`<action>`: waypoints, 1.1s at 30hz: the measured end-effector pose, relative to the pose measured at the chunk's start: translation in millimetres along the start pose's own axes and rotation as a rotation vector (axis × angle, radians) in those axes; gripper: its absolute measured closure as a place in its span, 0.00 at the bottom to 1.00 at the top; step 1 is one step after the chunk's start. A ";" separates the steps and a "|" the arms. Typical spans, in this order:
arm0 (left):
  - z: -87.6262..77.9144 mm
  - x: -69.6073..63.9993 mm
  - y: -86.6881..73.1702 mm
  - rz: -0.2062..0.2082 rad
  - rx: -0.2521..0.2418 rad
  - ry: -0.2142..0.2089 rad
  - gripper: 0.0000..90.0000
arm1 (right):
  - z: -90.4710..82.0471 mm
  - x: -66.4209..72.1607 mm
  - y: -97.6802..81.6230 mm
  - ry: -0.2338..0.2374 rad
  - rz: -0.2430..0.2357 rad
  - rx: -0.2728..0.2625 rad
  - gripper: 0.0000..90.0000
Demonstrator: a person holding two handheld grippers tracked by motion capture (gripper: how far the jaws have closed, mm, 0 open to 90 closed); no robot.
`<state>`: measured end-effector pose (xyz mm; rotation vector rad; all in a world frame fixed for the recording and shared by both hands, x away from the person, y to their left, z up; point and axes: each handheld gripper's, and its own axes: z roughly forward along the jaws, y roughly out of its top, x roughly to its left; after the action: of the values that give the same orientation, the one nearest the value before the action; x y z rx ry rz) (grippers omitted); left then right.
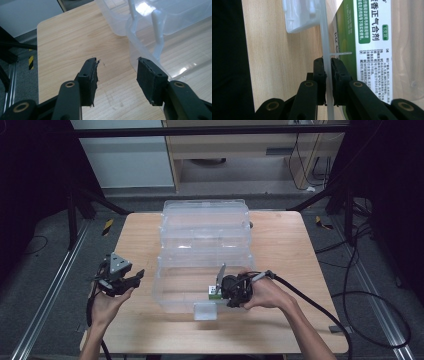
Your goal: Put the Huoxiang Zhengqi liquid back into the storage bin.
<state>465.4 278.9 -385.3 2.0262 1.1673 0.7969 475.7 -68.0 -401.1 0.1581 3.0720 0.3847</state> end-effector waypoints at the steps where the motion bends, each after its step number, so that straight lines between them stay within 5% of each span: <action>1: -1.4 0.0 2.2 0.001 -0.006 0.000 0.55 | 0.0 0.2 0.0 -0.001 -0.002 -0.001 0.93; 19: -0.5 -3.2 33.3 0.081 -0.033 -0.052 0.54 | 0.0 -1.7 -0.1 0.009 -0.008 -0.001 0.92; 27: -2.4 -4.7 60.0 0.149 -0.040 -0.111 0.52 | -0.1 -1.8 -0.3 0.010 -0.008 -0.001 0.92; 33: -1.5 -9.9 81.7 0.245 -0.031 -0.148 0.50 | -0.1 -1.7 -0.1 0.008 -0.011 0.001 0.92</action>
<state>500.2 238.9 -322.3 2.1887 0.8310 0.7604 477.3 -68.3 -401.0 0.1396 3.0799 0.3843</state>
